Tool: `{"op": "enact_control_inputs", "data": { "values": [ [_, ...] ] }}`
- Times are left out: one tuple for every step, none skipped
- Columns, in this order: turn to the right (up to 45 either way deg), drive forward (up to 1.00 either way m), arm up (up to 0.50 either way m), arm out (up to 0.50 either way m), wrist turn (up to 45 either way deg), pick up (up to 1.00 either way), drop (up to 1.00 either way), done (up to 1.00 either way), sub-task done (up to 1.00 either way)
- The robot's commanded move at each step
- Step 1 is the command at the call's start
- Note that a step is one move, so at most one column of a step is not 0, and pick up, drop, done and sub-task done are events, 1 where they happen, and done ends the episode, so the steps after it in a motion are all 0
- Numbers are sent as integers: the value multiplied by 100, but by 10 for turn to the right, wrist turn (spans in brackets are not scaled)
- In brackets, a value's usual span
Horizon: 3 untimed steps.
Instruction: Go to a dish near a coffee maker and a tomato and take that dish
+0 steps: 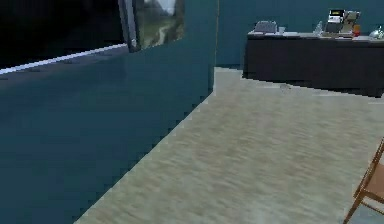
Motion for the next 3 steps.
{"op": "enact_control_inputs", "data": {
  "values": [
    [0, 10, 0, 0, 0, 0, 0, 0, 0],
    [240, 0, 0, 0, 0, 0, 0, 0, 0],
    [30, 0, 0, 0, 0, 0, 0, 0, 0]
  ]
}}
